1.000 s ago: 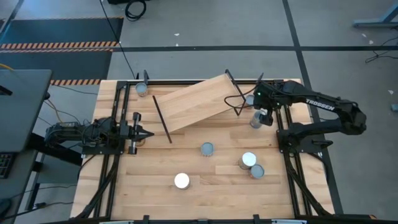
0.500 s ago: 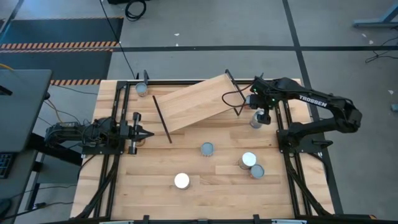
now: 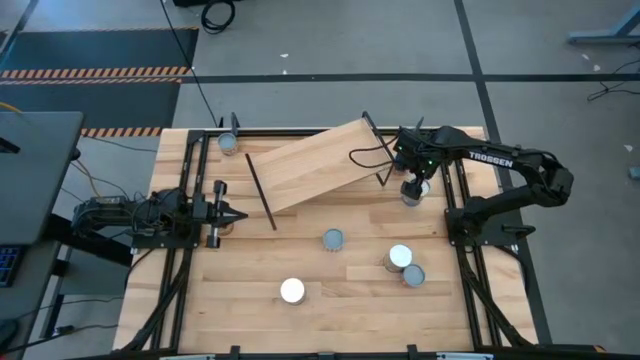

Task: Pick and place cans onto a shelf
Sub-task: Put the top canned peaches on the shelf

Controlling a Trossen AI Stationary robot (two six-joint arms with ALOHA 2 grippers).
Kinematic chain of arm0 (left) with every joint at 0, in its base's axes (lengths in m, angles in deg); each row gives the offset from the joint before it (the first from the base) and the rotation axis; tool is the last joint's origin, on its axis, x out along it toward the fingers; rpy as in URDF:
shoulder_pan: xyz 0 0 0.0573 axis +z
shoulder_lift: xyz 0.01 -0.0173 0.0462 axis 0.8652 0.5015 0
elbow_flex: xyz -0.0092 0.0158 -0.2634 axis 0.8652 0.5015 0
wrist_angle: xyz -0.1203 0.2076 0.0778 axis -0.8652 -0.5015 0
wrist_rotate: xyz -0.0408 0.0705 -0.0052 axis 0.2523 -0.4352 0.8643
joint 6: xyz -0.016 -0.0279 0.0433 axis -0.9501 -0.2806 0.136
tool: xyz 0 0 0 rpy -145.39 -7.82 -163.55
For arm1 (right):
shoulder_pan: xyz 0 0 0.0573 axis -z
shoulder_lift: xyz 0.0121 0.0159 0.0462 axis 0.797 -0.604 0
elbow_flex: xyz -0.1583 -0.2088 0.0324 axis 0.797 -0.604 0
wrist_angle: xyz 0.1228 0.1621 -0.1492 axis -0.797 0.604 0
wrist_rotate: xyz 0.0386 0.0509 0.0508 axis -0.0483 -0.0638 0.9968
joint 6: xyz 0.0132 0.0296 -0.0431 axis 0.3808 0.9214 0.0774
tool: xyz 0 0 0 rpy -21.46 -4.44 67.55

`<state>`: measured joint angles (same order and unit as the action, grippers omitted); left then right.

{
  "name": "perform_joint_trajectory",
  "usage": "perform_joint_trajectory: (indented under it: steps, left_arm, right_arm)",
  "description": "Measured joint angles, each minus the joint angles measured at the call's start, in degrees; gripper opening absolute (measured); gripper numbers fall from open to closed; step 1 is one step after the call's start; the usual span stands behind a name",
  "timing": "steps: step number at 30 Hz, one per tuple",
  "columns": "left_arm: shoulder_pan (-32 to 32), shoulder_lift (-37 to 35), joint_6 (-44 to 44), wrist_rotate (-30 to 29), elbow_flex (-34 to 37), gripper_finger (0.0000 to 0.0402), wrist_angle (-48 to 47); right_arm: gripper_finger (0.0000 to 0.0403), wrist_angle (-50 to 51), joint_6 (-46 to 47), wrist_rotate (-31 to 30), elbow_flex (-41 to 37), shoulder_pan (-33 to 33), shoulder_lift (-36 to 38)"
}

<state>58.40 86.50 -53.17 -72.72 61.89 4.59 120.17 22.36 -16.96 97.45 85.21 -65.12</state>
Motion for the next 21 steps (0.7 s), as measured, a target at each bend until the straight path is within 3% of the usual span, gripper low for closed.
perform_joint_trajectory:
  steps: [3, 8, 21]
  left_arm:
    - [-0.01, 0.00, 0.00, -0.02, 0.00, 0.0011, 0.00]
    - [-0.02, 0.00, 0.00, 0.00, 0.00, 0.0011, 0.00]
    - [0.00, 0.00, 0.00, -0.02, 0.00, 0.0011, 0.00]
  right_arm:
    - [0.0400, 0.30, 11.75, -3.22, 0.00, -0.06, 0.00]
    - [0.0400, -0.41, 21.91, -4.10, -0.89, -0.24, 0.04]
    - [0.0397, -2.04, 30.26, -3.55, -6.89, -2.01, 0.04]
